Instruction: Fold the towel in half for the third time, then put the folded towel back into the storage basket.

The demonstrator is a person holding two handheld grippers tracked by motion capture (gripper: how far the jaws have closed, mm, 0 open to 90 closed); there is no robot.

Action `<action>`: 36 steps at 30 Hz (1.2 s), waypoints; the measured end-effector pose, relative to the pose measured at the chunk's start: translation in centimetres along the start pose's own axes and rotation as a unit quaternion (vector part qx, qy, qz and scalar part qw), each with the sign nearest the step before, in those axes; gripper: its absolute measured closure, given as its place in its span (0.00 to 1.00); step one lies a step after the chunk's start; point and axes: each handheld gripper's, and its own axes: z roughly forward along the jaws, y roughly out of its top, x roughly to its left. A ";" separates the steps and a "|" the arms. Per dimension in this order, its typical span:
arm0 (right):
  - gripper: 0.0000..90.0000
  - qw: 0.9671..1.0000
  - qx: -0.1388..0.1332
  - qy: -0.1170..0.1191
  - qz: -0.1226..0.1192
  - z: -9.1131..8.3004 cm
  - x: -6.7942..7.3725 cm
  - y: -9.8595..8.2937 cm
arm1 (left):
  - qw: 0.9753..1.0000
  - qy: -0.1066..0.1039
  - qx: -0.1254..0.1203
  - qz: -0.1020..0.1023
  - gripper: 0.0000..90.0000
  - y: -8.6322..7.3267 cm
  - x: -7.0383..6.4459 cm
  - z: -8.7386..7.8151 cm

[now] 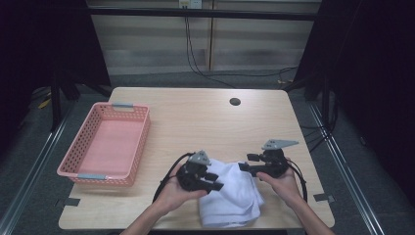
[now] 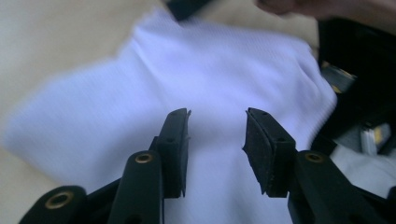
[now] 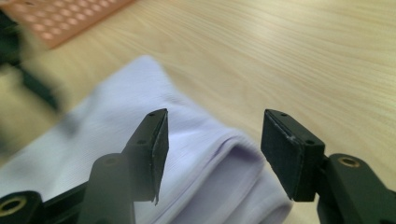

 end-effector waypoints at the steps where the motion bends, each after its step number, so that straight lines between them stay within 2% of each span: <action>1: 0.47 1.000 0.006 -0.005 0.007 0.8 -0.6 0.2 | 1.000 0.002 0.009 0.000 0.66 -0.7 -0.4 -0.2; 3: 0.49 0.999 0.026 0.003 0.031 2.1 -1.4 0.2 | 1.000 -0.009 0.013 -0.002 0.64 -1.8 -0.9 -0.1; 5: 0.59 0.998 0.044 0.002 0.033 2.8 -1.7 -0.2 | 1.000 -0.007 0.027 0.005 0.61 -2.8 -1.3 0.2; 6: 0.68 0.998 0.053 0.002 0.035 3.0 -1.7 -0.3 | 0.999 -0.006 0.032 0.005 0.60 -3.3 -1.5 0.7; 7: 0.80 0.999 0.044 -0.007 0.021 2.9 -1.4 -0.6 | 1.000 -0.002 0.029 0.005 0.59 -3.5 -1.5 0.9; 9: 0.91 0.999 0.029 -0.022 0.016 2.5 -1.2 -0.6 | 1.000 -0.001 0.030 0.006 0.59 -3.8 -1.4 1.0; 11: 0.92 0.999 0.009 -0.035 0.010 1.5 -1.0 -0.4 | 1.000 0.003 0.021 0.009 0.59 -4.1 -1.6 1.0; 12: 0.92 0.999 0.011 -0.047 0.004 1.0 -0.9 -0.3 | 1.000 0.008 0.022 0.009 0.59 -4.2 -1.7 1.1; 14: 0.92 0.998 0.023 -0.051 -0.001 0.7 -1.0 -0.7 | 0.999 0.021 0.026 0.022 0.58 -4.2 -2.2 1.3; 16: 0.89 0.998 0.038 -0.056 -0.004 0.7 -1.1 -1.3 | 0.999 0.023 0.022 0.025 0.56 -4.2 -2.5 1.2; 18: 0.71 0.998 0.042 -0.053 0.008 0.8 -1.4 -1.9 | 1.000 0.010 0.016 0.003 0.48 -4.2 -2.6 0.6; 19: 0.61 0.998 0.042 -0.052 0.011 0.7 -1.5 -2.1 | 1.000 0.011 0.015 0.004 0.47 -4.4 -2.6 0.3; 21: 0.47 0.998 0.039 -0.048 0.024 0.4 -1.7 -2.2 | 1.000 0.014 0.010 -0.005 0.44 -5.4 -2.8 -0.6; 23: 0.43 0.998 0.040 -0.034 0.017 0.2 -1.7 -2.3 | 0.999 0.028 0.015 -0.010 0.40 -6.4 -2.9 -1.3; 24: 0.38 0.998 0.041 -0.033 0.019 0.1 -1.6 -2.4 | 0.999 0.034 0.018 -0.019 0.37 -7.0 -2.9 -1.5; 26: 0.37 0.998 0.045 -0.030 0.017 0.4 -1.6 -2.7 | 0.999 0.040 0.025 -0.027 0.34 -7.4 -2.7 -1.5; 30: 0.34 0.998 0.051 -0.022 0.017 0.9 -1.7 -3.0 | 0.998 0.034 0.034 -0.039 0.29 -7.4 -2.4 -0.9; 31: 0.34 0.998 0.050 -0.020 0.016 1.0 -1.8 -3.0 | 0.998 0.041 0.035 -0.037 0.28 -7.4 -2.5 -0.8; 32: 0.33 0.998 0.053 -0.021 0.017 1.0 -1.8 -3.0 | 0.998 0.030 0.034 -0.038 0.29 -7.4 -2.5 -0.5; 36: 0.34 0.997 0.068 -0.015 0.016 1.6 -1.8 -3.1 | 0.998 0.026 0.043 -0.023 0.28 -7.1 -2.6 0.0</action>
